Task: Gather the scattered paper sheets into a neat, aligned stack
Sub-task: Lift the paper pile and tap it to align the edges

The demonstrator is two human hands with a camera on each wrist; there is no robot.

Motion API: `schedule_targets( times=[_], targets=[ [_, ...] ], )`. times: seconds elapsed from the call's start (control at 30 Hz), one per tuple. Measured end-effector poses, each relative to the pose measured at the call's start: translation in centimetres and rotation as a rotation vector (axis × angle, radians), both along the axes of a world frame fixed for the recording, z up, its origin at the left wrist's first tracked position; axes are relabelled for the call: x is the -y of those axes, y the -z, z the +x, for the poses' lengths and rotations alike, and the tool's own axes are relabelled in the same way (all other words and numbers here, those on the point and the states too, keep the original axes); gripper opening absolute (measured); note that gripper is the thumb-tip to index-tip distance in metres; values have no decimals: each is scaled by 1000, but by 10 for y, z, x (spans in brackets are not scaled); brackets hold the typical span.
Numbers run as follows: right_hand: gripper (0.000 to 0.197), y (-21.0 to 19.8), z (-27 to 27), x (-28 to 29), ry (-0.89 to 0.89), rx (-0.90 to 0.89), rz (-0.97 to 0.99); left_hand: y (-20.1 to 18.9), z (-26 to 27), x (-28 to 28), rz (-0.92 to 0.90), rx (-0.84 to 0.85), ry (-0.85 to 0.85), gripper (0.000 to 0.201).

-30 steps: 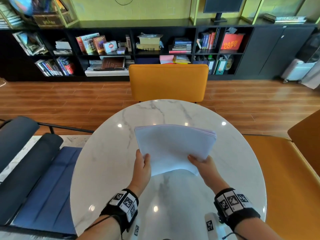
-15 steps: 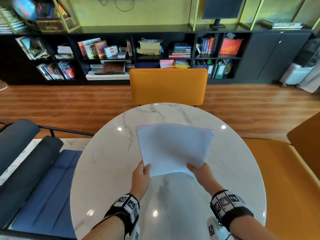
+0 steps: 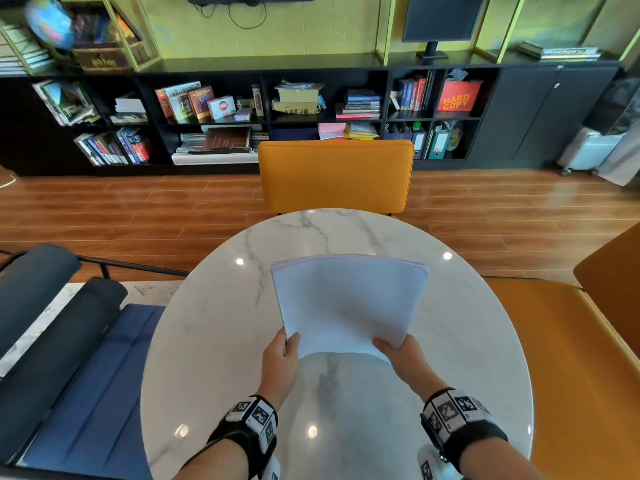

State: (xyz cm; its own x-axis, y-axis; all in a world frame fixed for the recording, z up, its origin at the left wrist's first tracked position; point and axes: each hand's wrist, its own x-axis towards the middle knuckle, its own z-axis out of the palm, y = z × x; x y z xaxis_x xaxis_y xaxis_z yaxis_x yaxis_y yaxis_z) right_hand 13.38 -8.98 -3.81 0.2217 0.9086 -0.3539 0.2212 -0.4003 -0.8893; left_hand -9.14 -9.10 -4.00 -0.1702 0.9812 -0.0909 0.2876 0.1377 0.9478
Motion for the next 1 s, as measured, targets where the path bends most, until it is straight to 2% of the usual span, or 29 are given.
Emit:
schedule_targets(
  times=[0.1,0.33,0.47,0.63,0.73,0.83,0.9,1.0],
  targets=[
    [17,-3,2,3,-9,-32,3,-1,-1,0,14,3,19,18],
    [8,-14,4,3,12,-195,64,-24,4,-5,-19,140,22,10],
    [17,-25,0,0,30,-267,122,-32,8,-11,-57,224,6,9],
    [15,-36,-1,-1,-16,-284,138,-35,3,-12,-90,256,-28,6],
    [17,-37,-3,-3,-47,-298,85,-39,2,-11,-83,236,-75,18],
    [29,-37,1,-3,-92,-323,39,-43,0,-11,-60,213,-102,17],
    [33,-38,5,0,-145,-334,35,-41,-1,-13,-99,202,-112,16],
    [29,-35,15,8,-142,-247,-6,-32,-6,-16,-188,171,-122,19]
  ],
)
